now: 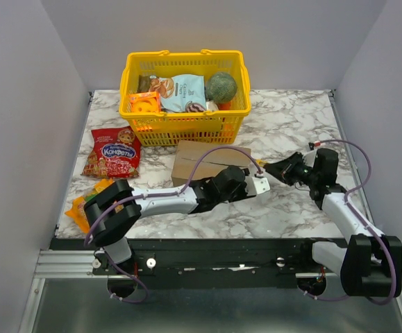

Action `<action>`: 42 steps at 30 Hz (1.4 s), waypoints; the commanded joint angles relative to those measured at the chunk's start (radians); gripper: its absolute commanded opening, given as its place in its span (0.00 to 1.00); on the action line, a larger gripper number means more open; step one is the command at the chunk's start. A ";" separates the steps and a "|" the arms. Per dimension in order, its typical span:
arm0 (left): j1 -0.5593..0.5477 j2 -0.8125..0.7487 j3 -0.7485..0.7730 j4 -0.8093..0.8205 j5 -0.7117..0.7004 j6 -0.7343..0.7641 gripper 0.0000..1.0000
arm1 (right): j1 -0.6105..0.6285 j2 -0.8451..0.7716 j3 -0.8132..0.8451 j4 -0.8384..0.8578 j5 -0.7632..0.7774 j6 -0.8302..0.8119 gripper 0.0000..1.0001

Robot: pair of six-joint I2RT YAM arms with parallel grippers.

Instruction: Unpack the express box

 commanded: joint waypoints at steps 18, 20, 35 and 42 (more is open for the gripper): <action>0.108 -0.195 -0.169 -0.090 -0.036 -0.038 0.51 | -0.107 0.129 0.215 -0.374 -0.275 -0.390 0.00; 0.110 -0.252 -0.202 -0.108 -0.042 -0.023 0.52 | -0.105 0.147 0.209 -0.235 -0.233 -0.362 0.00; 0.248 -0.474 -0.176 -0.283 0.013 0.023 0.61 | 0.212 0.290 0.298 -0.182 -0.175 -0.362 0.00; 0.260 -0.485 -0.196 -0.295 0.144 0.092 0.62 | 0.167 0.180 0.258 -0.394 -0.123 -0.467 0.00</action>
